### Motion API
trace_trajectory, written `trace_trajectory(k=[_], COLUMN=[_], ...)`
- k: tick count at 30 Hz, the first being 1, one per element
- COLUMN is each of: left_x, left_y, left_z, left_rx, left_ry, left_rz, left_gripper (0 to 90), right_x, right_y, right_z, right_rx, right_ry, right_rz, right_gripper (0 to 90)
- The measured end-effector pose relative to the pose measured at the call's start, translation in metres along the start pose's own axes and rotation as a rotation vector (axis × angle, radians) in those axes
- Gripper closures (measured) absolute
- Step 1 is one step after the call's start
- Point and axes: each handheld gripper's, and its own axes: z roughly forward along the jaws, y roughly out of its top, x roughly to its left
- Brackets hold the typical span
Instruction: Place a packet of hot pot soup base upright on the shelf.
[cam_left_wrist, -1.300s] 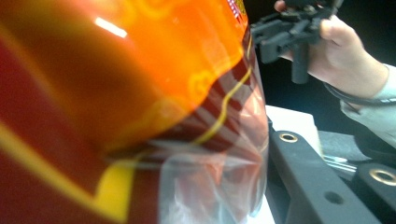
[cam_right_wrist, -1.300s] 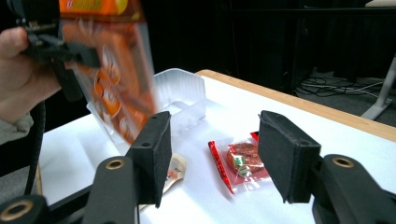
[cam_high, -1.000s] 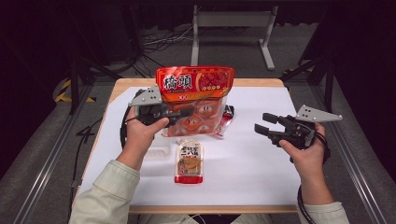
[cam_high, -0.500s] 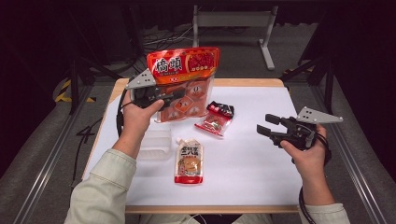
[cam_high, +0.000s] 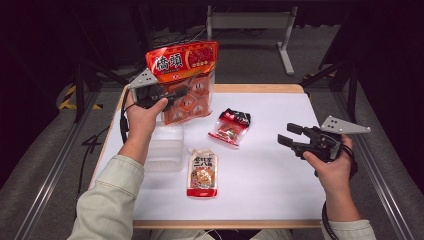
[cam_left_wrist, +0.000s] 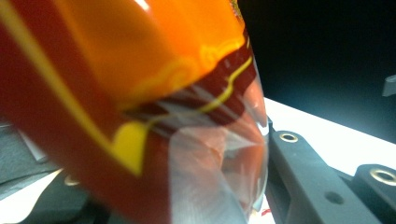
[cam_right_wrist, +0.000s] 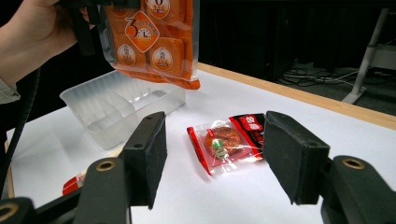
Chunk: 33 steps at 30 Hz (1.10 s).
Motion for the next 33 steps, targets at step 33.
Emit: trace_trajectory(k=[33], left_x=[0.032], left_y=[-0.026], left_z=[-0.032], left_rx=[0.0], left_ry=[0.191], left_rz=[-0.042], left_gripper=[71.2], right_x=[-0.003], right_y=[-0.007], right_z=[0.007], right_rx=[0.019], right_ry=[0.028], right_rz=[0.02], right_gripper=[38.6])
